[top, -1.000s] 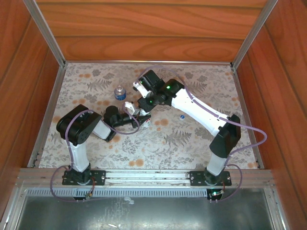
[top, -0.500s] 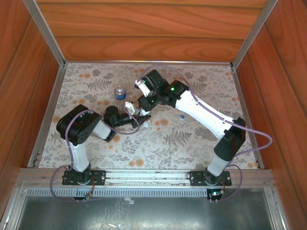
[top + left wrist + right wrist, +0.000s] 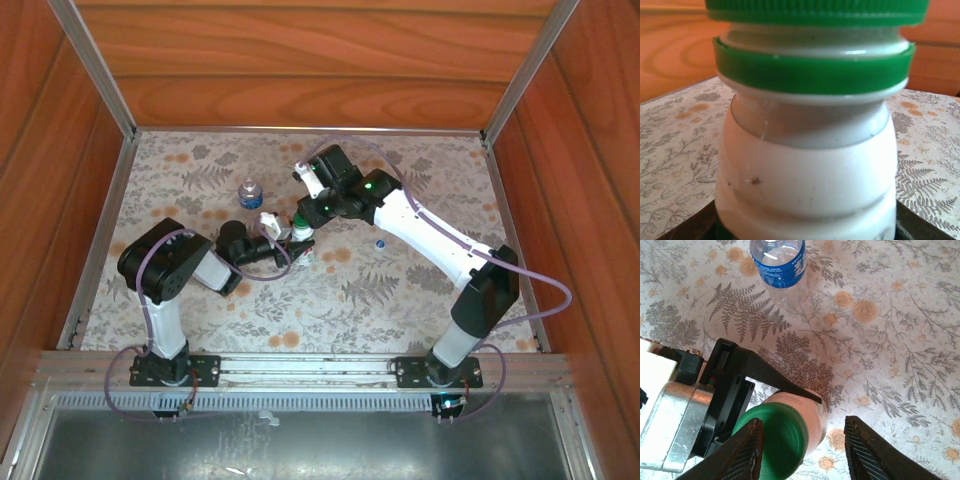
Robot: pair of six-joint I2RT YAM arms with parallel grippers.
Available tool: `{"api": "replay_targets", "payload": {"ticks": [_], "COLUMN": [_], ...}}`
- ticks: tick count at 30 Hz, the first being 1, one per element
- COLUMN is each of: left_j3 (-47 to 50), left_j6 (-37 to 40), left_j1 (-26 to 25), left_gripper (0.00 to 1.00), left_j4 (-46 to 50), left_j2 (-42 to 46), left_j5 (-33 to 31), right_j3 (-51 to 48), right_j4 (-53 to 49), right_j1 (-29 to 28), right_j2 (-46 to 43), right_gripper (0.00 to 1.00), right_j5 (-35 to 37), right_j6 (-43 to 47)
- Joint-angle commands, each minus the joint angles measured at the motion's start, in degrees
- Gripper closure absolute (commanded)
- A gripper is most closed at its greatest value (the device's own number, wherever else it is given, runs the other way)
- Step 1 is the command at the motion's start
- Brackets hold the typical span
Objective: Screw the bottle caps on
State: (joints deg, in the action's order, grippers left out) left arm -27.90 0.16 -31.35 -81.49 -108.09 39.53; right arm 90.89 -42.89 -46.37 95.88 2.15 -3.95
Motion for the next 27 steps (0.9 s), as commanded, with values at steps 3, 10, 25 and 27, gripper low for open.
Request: {"api": "replay_targets", "payload": {"ticks": [3, 10, 25, 27], "left_j3": [0.43, 0.48, 0.48, 0.48], "left_j6": [0.19, 0.19, 0.36, 0.42], "left_j1": [0.25, 0.23, 0.3, 0.3], "left_gripper": [0.46, 0.46, 0.46, 0.46], "left_j4": [0.63, 0.63, 0.66, 0.62], "left_j2": [-0.61, -0.72, -1.0, -0.98], "left_j5": [1.62, 1.51, 0.72, 0.72], "right_j3": [-2.66, -5.15, -12.72, -14.2], "right_j4": [0.23, 2.11, 8.53, 10.24], "right_j1": [0.92, 1.1, 1.11, 1.1], "right_j2": [-0.22, -3.5, -10.13, -11.71], "right_gripper": [0.57, 0.65, 0.71, 0.71], "right_j5": [-4.21, -6.81, -13.35, -11.68], "right_j6": [-1.73, -3.39, -6.5, -6.91]}}
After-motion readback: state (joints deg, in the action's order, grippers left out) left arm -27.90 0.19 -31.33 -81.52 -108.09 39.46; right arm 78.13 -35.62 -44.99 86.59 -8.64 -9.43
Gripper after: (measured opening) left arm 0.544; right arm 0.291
